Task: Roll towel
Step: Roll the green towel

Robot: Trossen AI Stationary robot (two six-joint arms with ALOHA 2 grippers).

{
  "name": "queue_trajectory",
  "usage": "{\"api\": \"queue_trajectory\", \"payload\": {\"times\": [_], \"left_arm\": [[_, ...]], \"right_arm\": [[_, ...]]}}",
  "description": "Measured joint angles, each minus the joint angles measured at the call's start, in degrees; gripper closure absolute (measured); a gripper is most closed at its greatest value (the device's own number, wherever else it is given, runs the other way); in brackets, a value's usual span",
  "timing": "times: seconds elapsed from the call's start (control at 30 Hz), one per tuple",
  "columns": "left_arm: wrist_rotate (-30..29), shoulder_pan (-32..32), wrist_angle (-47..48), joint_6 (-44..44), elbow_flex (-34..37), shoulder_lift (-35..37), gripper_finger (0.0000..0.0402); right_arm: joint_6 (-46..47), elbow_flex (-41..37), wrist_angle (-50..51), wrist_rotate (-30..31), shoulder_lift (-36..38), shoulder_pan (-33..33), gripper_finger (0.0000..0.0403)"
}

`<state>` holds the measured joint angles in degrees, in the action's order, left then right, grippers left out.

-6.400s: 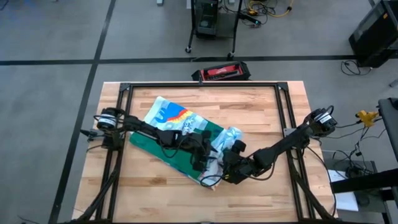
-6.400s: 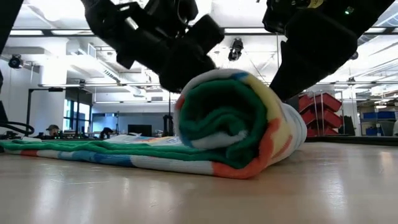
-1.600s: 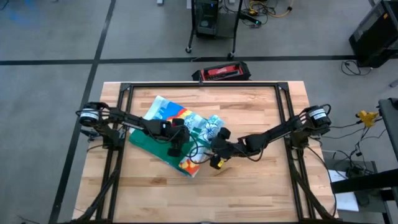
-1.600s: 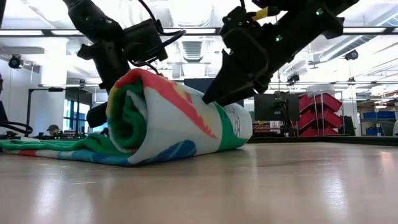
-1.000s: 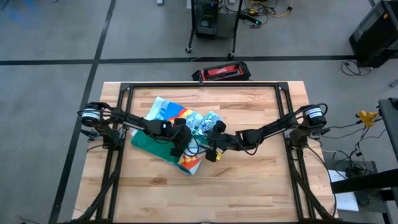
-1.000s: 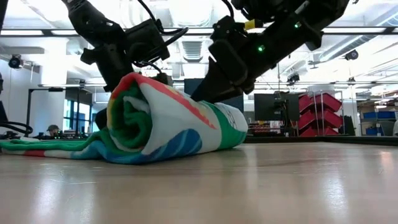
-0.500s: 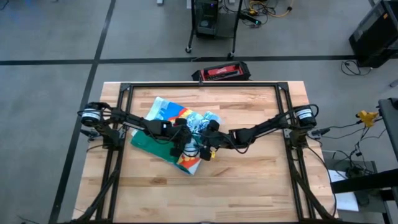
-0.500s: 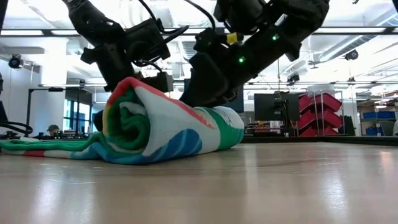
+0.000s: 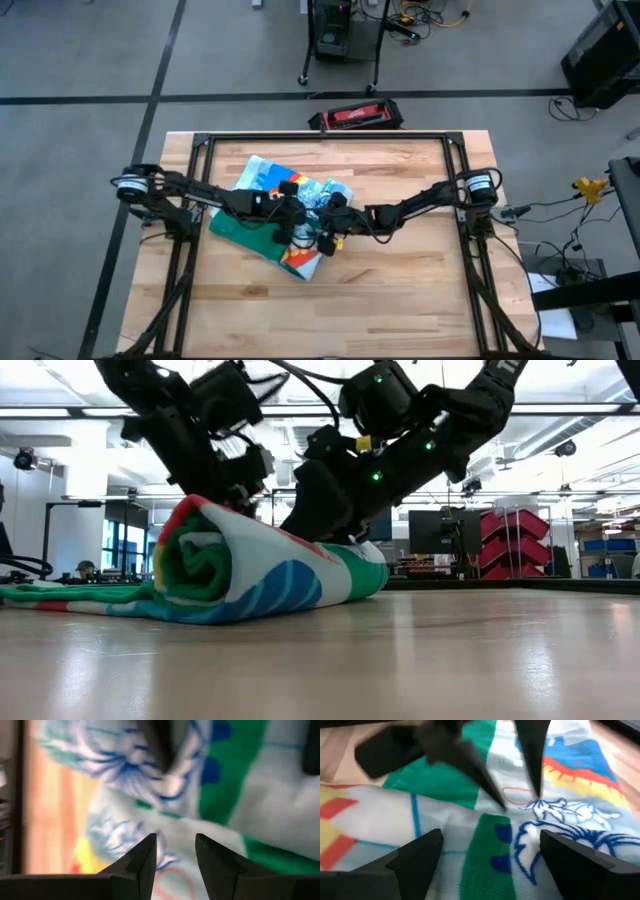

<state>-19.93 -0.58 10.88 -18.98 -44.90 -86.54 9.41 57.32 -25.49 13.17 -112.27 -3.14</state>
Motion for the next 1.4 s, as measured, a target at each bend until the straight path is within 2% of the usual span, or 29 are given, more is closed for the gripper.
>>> {"api": "queue_trajectory", "payload": {"times": [0.07, 0.2, 0.27, 0.5, 0.6, 0.87, 1.0, 1.13, 1.23, 1.4], "left_arm": [[0.6, -0.1, -2.8, 0.9, 1.4, 2.0, 0.028], [9.3, 0.2, -13.8, 3.6, 5.7, 4.5, 0.028], [11.7, 0.8, -19.0, 4.8, 8.0, 4.4, 0.028], [11.0, 4.5, -28.4, 7.7, 9.6, -3.1, 0.028], [10.9, 5.5, -29.1, 8.8, 7.1, -6.9, 0.0281], [8.5, 6.8, -29.4, 11.0, -4.9, -18.5, 0.0281], [7.1, 6.8, -29.6, 10.8, -10.0, -22.3, 0.0281], [6.3, 6.6, -29.6, 10.7, -13.8, -24.8, 0.0281], [6.1, 6.6, -29.4, 12.2, -15.8, -26.3, 0.0281], [3.8, 6.7, -29.8, 13.7, -17.1, -27.8, 0.0281]], "right_arm": [[-0.5, 0.0, 0.0, -1.5, -0.1, 0.0, 0.0078], [-1.8, 0.0, 0.3, -3.1, 0.1, 0.0, 0.0082], [-2.6, -0.1, 0.6, -3.2, 0.2, 0.0, 0.0082], [-5.0, -3.2, 0.5, -10.3, 1.3, 0.1, 0.008], [-6.7, -5.7, 0.5, -12.0, 3.3, 0.3, 0.0084], [-13.0, -13.5, 4.1, -21.4, 11.6, 2.1, 0.0087], [-17.2, -17.0, 9.2, -21.0, 17.8, 2.8, 0.0087], [-18.0, -21.8, 9.2, -18.4, 25.8, 3.3, 0.0087], [-15.0, -25.4, 7.0, -18.1, 31.1, 3.6, 0.0087], [-8.9, -30.1, 0.4, -17.5, 33.4, 2.1, 0.0087]]}}
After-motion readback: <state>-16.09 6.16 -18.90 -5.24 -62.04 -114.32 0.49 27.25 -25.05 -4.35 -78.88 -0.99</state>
